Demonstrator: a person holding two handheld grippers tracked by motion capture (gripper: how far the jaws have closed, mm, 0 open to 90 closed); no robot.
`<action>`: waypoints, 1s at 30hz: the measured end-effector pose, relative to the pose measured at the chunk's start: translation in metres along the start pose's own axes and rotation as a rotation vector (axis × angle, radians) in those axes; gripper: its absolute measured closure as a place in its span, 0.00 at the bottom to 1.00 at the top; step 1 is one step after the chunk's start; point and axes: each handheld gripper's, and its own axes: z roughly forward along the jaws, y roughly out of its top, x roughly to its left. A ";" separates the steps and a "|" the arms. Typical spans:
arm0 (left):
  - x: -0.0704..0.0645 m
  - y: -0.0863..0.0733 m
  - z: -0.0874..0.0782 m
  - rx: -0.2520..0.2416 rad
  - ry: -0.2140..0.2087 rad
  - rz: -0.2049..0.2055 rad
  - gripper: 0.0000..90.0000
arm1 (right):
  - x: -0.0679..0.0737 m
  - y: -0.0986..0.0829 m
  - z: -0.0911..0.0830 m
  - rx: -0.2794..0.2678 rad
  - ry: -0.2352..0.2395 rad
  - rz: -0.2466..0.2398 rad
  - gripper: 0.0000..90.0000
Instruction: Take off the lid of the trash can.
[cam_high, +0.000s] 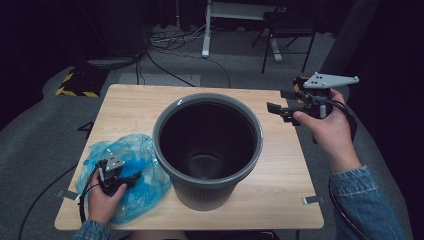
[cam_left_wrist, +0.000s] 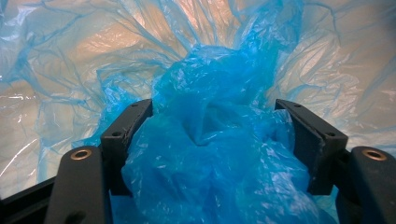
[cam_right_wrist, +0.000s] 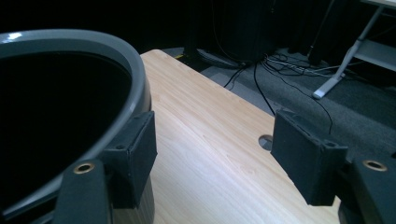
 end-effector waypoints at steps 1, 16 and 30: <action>0.000 0.000 0.000 0.000 0.001 0.001 0.34 | 0.002 0.004 0.002 0.006 0.002 -0.008 0.34; 0.000 0.000 0.000 -0.002 0.000 0.000 0.34 | 0.028 0.041 0.043 0.017 0.087 -0.075 0.35; 0.000 0.000 0.000 -0.001 -0.001 -0.001 0.34 | 0.046 0.053 0.080 0.067 0.147 -0.084 0.38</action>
